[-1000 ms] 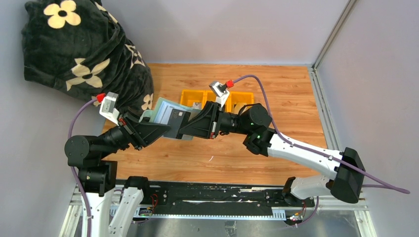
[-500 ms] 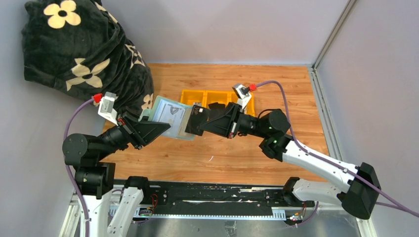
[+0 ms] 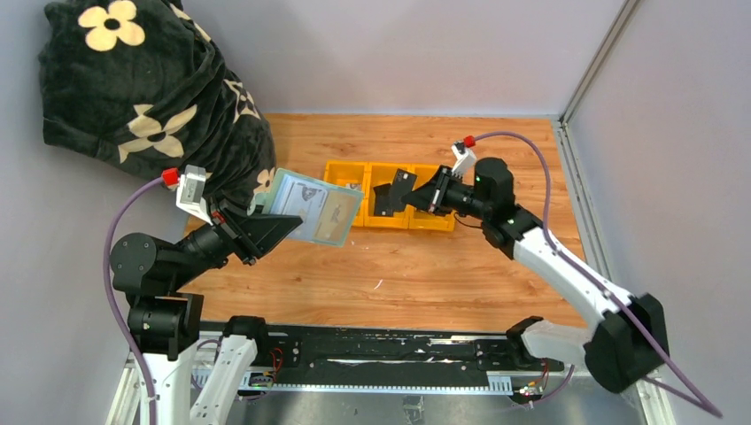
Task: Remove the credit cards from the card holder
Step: Place the credit card in the storage box.
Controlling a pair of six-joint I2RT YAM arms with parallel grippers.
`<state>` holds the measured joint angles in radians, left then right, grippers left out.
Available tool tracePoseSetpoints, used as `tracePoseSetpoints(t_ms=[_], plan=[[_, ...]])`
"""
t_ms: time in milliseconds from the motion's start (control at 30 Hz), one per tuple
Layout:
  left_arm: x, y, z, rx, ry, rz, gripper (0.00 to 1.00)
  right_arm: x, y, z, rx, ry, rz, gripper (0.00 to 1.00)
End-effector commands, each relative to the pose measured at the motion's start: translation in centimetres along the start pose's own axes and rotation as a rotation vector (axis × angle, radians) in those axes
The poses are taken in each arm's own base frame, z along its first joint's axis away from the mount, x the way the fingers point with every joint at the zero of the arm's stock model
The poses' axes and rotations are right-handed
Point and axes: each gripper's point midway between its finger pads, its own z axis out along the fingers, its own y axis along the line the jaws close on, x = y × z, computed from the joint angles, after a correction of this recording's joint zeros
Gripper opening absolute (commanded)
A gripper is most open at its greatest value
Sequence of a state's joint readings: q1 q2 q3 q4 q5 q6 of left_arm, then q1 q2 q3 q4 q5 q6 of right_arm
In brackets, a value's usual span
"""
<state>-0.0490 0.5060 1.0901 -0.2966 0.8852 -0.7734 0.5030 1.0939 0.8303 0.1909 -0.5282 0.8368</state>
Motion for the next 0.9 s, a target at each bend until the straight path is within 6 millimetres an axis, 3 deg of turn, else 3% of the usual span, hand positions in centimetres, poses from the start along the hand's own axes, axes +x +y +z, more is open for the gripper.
tracePoseSetpoints(t_ms=[0, 233, 400, 533, 733, 800, 867], plan=[[0.0, 0.0, 0.0, 0.001, 0.009, 0.026, 0.05, 1.3, -7.1, 1.7, 0.259, 0.128, -0.044, 0.00], [0.5, -0.3, 0.0, 0.029, 0.038, 0.012, 0.06, 0.3, -12.4, 7.1, 0.428, 0.261, -0.072, 0.00], [0.7, -0.9, -0.1, 0.058, 0.052, 0.016, 0.06, 2.0, -15.7, 10.2, 0.523, 0.351, -0.059, 0.00], [0.7, -1.6, -0.2, 0.094, 0.062, 0.011, 0.05, 3.6, -17.8, 11.4, 0.579, 0.380, -0.021, 0.00], [1.0, -2.7, -0.4, 0.152, 0.084, 0.002, 0.05, 3.3, -17.5, 12.3, 0.573, 0.340, -0.028, 0.01], [0.9, -2.8, -0.4, 0.158, 0.083, 0.003, 0.05, 2.7, -16.6, 12.2, 0.563, 0.330, -0.042, 0.12], [0.8, -3.0, -0.4, 0.163, 0.082, 0.007, 0.04, 1.9, -15.5, 11.8, 0.552, 0.307, -0.055, 0.29]])
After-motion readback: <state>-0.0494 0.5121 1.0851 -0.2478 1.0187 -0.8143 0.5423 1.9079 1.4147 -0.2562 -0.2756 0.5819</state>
